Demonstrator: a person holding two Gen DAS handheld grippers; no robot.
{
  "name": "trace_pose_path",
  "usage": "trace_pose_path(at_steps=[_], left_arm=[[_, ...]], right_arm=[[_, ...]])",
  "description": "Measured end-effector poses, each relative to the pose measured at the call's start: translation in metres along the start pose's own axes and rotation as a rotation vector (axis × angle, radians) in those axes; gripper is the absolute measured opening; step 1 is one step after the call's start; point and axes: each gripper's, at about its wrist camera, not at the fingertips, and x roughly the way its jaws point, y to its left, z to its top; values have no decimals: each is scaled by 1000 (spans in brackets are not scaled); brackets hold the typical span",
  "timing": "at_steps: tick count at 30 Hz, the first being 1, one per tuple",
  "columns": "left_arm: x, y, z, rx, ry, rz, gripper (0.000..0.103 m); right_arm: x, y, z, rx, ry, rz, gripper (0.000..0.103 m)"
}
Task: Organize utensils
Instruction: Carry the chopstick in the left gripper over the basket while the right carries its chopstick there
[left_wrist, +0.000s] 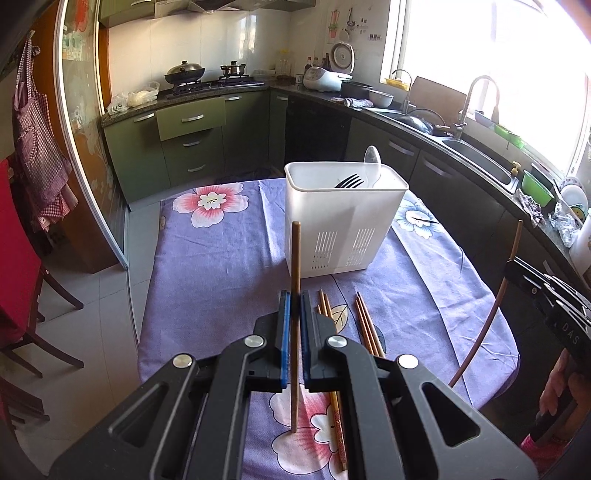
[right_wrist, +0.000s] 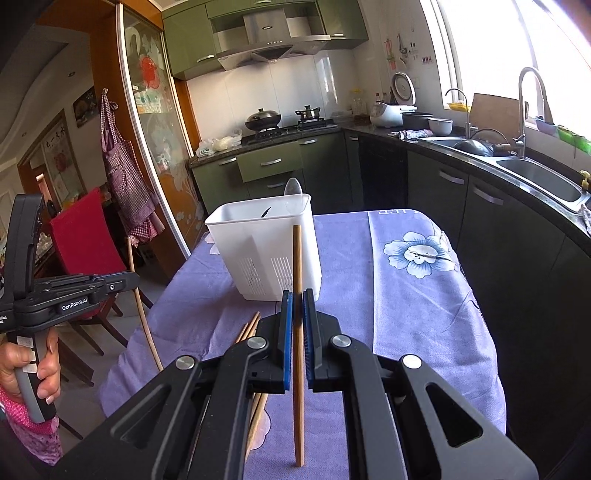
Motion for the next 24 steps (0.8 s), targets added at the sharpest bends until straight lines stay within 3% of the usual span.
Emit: trace_pose_path(at_steps=[24], left_arm=[[-12,-1,4,7,-22,-11,5]], right_arm=[[-14,9,9,-27,-37,18,6]])
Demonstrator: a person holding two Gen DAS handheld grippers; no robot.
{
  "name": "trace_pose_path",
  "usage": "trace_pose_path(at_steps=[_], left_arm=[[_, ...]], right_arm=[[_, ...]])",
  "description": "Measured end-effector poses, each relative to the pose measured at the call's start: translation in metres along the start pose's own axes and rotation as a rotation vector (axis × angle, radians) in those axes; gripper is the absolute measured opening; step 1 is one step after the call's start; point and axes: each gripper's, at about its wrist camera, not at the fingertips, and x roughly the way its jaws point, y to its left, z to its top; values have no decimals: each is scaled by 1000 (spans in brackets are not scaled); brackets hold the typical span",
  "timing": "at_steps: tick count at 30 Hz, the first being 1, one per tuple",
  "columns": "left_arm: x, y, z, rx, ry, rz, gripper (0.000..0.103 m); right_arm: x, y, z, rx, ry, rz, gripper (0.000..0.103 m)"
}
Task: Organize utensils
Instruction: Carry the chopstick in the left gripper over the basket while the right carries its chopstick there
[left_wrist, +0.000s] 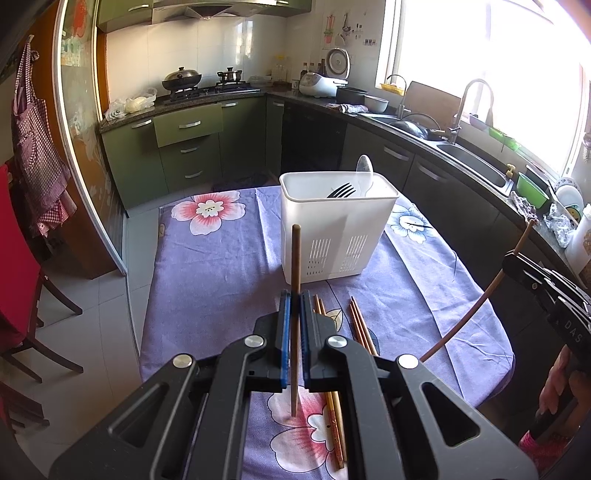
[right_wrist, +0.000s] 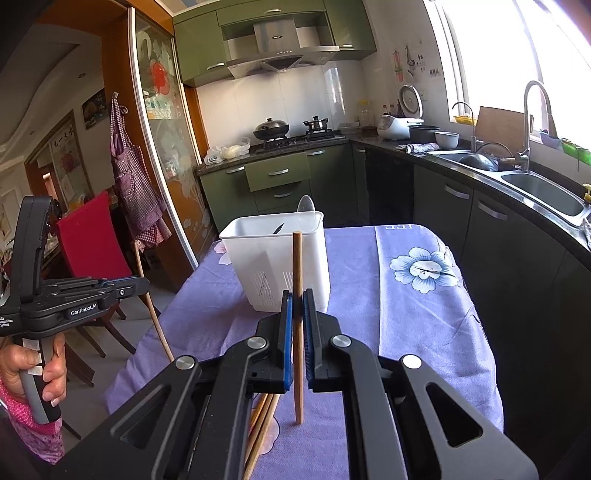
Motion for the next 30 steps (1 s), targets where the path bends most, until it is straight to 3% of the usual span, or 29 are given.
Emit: trace_pose_path(at_steps=[15,30], left_arm=[[-12,-8,18,22,-18,-29,5],[-56,-23,87,59,-139,-64,5]], right_arm=[[-4,12,20,-47,-16,19,6],[-20,43,108,-137,-123,41,6]])
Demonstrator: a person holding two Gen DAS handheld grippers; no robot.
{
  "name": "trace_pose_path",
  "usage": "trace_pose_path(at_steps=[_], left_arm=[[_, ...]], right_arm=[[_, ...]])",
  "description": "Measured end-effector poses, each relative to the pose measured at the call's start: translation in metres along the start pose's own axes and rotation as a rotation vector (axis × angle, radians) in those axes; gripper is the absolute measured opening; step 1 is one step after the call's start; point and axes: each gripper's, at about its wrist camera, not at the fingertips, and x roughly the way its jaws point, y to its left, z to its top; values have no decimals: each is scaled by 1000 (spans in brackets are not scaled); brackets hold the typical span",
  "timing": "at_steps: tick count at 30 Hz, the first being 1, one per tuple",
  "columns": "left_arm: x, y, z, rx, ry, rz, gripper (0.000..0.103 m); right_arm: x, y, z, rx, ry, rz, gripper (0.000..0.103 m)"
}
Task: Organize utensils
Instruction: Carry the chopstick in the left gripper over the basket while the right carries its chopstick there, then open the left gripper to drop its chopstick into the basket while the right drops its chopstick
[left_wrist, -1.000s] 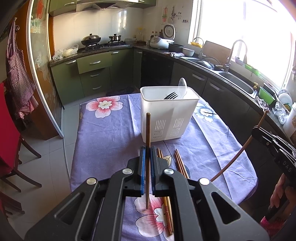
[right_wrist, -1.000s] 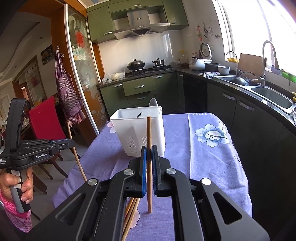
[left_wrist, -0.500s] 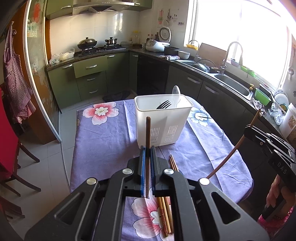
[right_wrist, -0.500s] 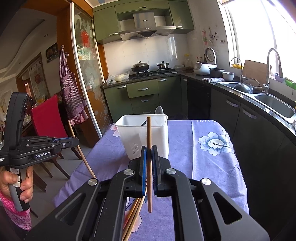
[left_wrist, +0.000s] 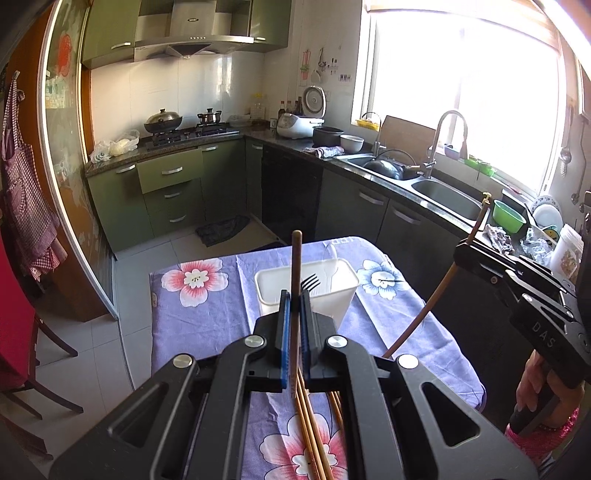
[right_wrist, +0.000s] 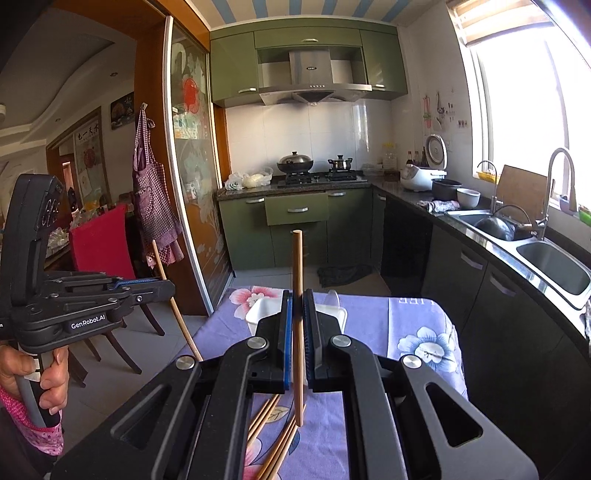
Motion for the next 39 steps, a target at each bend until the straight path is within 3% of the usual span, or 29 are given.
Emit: trace_pose_path(at_steps=[8,16,25,34,39], left_arm=[[-14,-2,56,11,-113,9,5],[8,-5,92,32,-194,59,5],[90,8,84,7,-68,62,5],[140,18,54,3,72,65,6],[129,14,47,14,72,75,23]], right_arm=[[13,6,76,-50,-75,-34,6],[70,-9,126,-40,-74,-65,6],[150,-44,95,32,43,-35,6],[188,-55,43,65,134,-6,7],[175,-49,37,55,128,-13,7]])
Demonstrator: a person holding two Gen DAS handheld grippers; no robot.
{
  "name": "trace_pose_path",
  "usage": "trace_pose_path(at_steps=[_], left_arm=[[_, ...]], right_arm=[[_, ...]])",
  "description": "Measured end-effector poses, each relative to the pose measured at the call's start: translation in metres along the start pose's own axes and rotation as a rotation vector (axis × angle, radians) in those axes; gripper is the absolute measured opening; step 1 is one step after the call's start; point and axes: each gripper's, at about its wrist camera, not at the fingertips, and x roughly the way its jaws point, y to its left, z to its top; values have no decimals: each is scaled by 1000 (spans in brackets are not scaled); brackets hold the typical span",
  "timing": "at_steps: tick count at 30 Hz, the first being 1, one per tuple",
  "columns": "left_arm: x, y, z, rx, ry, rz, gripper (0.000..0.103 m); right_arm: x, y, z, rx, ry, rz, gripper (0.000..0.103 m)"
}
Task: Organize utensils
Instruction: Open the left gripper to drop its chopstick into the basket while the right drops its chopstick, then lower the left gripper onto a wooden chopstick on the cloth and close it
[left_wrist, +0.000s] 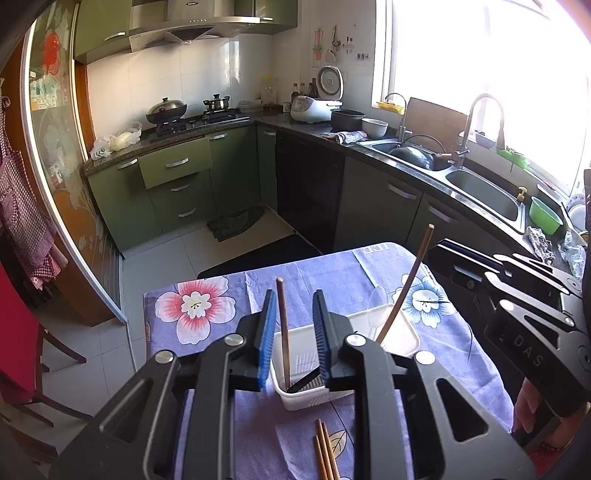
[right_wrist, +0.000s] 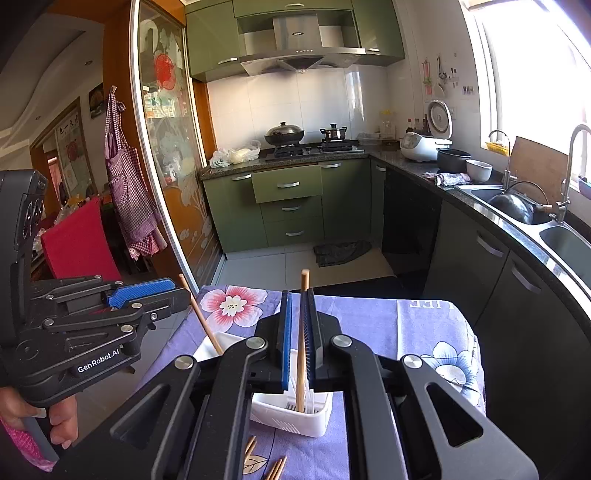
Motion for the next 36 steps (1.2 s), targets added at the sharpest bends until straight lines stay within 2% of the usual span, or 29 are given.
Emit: trace_pose_path(at_steps=[5,7,9,10,13,16,18,20,23,25,36], left_arm=[[-32,-4,-9,4,-24,7,26],[-44,-5,-20,1,-28,6,32],[-52,-5,-38,-5,-11,3,42],[-52,-5,-49,-12,6,-2,43],[-41,-6,-92,-42,108,-29,43],[-14,-8,-137,-79,252,-80,43],[9,-7,-161,-117,351,-128,43],[28,-7,-178,-148,421,-147,39],[51,-12,-192,-145,480,-136,20],[60,-14,-196,-143,492,-117,20],[99,-21,-195,-108,552,-35,17]], right_arm=[[-41,13,-11,-20,-44,8,7],[-62,15,-22,-20,-58,14,8],[-80,15,-41,-13,-59,16,12],[-89,14,-53,-5,-59,17,12],[-110,8,-94,19,-41,5,12],[-118,1,-139,56,13,-1,22],[-119,-7,-167,94,54,6,23],[-120,-16,-192,133,88,8,23],[-122,-31,-220,191,117,11,23],[-121,-39,-229,216,128,12,23],[-113,-56,-226,257,135,32,23]])
